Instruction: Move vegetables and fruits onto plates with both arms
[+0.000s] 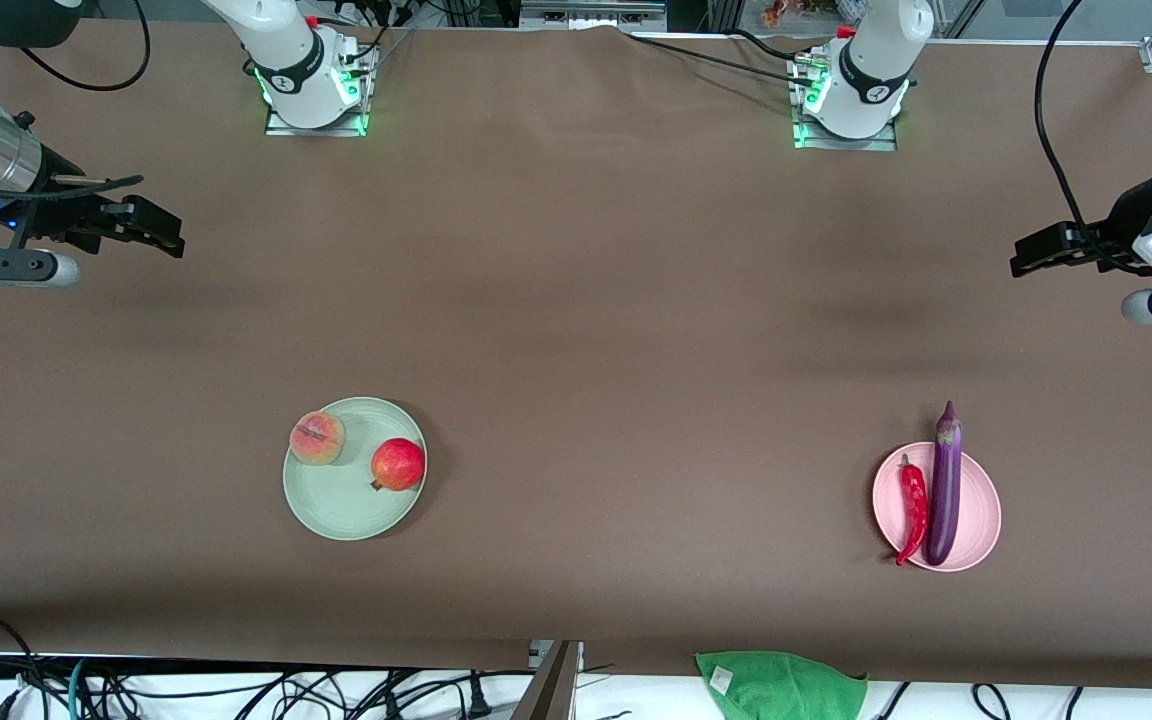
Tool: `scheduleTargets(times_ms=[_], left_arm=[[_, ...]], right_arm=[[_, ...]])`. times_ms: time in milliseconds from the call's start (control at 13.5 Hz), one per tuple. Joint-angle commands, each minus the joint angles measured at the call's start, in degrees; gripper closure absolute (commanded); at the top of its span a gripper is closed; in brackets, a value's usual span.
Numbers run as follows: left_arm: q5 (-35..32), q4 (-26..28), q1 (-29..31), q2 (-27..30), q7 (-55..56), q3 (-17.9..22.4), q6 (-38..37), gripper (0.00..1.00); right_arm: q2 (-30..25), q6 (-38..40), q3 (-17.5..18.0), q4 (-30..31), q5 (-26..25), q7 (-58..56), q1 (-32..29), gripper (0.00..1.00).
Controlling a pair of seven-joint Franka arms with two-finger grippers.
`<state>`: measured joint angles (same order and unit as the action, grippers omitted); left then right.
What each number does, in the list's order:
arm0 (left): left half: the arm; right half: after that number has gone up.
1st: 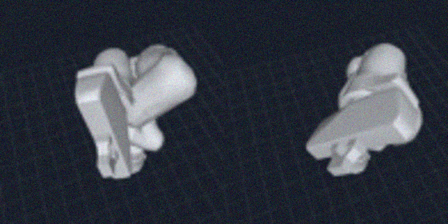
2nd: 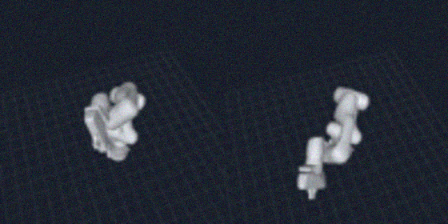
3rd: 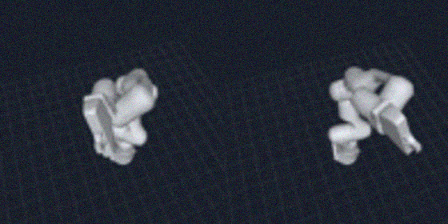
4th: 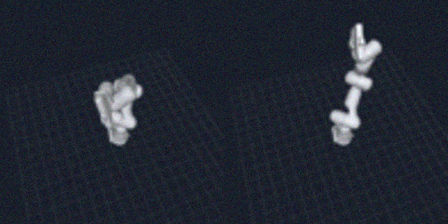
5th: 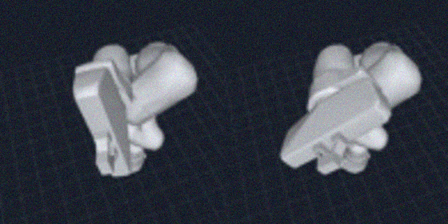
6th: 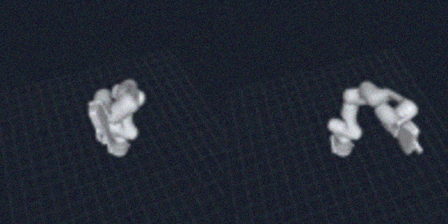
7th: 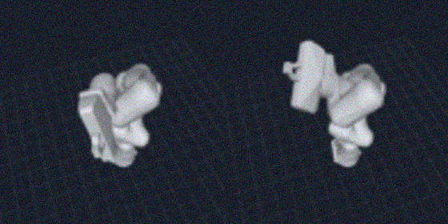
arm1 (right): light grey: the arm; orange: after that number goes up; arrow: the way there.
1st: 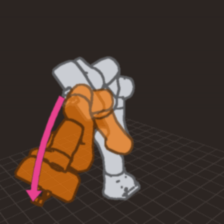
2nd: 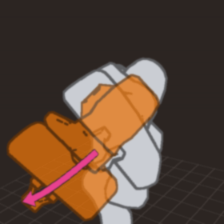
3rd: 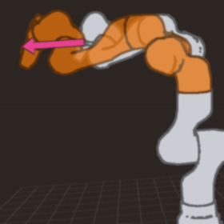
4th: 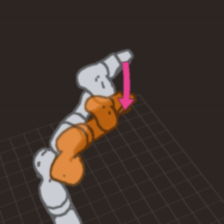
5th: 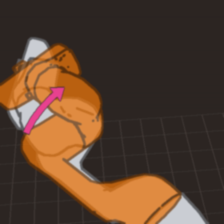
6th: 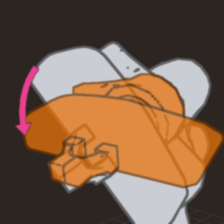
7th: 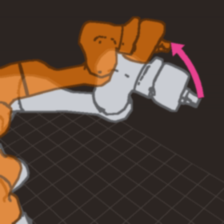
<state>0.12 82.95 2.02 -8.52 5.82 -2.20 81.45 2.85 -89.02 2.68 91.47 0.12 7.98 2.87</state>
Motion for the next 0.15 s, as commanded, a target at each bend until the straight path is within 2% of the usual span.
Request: scheduleTargets(times_ms=[0, 74], left_arm=[[0.93, -0.59, -0.08, 0.0, 0.07, -0.17, 0.02, 0.0], [0.84, -0.77, -0.17, -0.18, 0.16, -0.17, -0.06, 0.0]], right_arm=[[0.41, 0.51, -0.3, -1.64, -0.56, -1.3, -1.11, 0.0], [0.58, 0.69, -0.31, -2.08, -0.56, -1.39, -1.11, 0.0]])
